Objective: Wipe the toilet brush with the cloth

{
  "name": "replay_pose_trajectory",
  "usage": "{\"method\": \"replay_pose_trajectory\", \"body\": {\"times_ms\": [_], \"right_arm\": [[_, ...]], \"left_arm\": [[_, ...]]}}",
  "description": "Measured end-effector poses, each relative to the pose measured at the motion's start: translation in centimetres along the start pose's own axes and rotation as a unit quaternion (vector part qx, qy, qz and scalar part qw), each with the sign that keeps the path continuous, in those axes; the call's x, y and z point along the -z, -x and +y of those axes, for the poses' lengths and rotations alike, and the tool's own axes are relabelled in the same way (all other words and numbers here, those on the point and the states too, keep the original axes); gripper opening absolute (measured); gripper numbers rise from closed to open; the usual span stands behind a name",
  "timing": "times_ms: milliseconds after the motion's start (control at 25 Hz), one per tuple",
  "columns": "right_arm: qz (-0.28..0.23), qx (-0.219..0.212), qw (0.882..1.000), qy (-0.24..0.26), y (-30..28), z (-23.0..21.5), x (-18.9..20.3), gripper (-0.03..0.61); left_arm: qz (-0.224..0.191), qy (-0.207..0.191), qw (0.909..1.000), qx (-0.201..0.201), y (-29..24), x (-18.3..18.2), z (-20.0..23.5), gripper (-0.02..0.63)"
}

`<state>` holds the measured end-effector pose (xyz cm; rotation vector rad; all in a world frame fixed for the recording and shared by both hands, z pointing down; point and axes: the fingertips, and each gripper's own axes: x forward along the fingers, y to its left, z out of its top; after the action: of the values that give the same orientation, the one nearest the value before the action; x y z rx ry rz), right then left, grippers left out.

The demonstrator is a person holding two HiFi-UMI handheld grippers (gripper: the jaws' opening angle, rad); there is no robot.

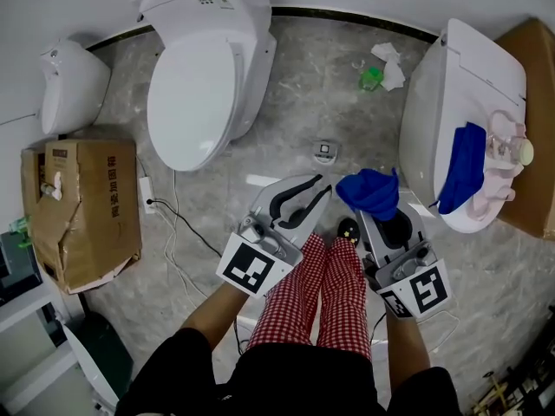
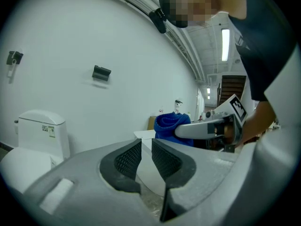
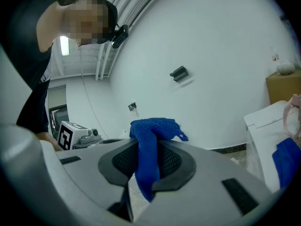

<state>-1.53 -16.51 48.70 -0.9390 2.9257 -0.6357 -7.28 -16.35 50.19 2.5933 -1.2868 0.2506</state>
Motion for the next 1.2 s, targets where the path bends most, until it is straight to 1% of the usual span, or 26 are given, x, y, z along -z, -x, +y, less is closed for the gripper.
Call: {"method": "replay_pose_trajectory", "body": {"times_ms": [160, 280, 440, 520, 880, 1200], "right_arm": [[0.002, 0.004, 1.0, 0.004, -0.3, -0.6, 0.9, 0.078], [0.007, 0.009, 1.0, 0.0, -0.4, -1.2, 1.7, 0.078], [0.013, 0.013, 1.0, -0.002, -0.6, -1.9, 2.6, 0.078], [0.017, 0.014, 1.0, -0.004, -0.7, -2.0, 2.9, 0.079], [0.02, 0.02, 0.999, -0.019, -1.3, -3.1, 3.6, 0.078], [0.028, 0.026, 0.999, -0.021, -1.5, -4.1, 4.2, 0.078]], "left_arm": [[-0.004, 0.007, 0.9998, 0.019, -0.5, 0.9, -0.1, 0.052], [-0.005, 0.004, 0.9994, 0.035, -0.8, 1.7, -0.2, 0.057], [0.003, 0.011, 0.9995, 0.03, -1.5, 3.0, 0.3, 0.064], [0.006, 0.014, 0.9995, 0.027, -1.8, 3.5, 0.6, 0.081], [0.019, 0.001, 0.9989, 0.043, -3.1, 5.5, 1.5, 0.1], [0.04, -0.002, 0.9984, 0.041, -4.3, 8.1, 2.7, 0.109]]}}
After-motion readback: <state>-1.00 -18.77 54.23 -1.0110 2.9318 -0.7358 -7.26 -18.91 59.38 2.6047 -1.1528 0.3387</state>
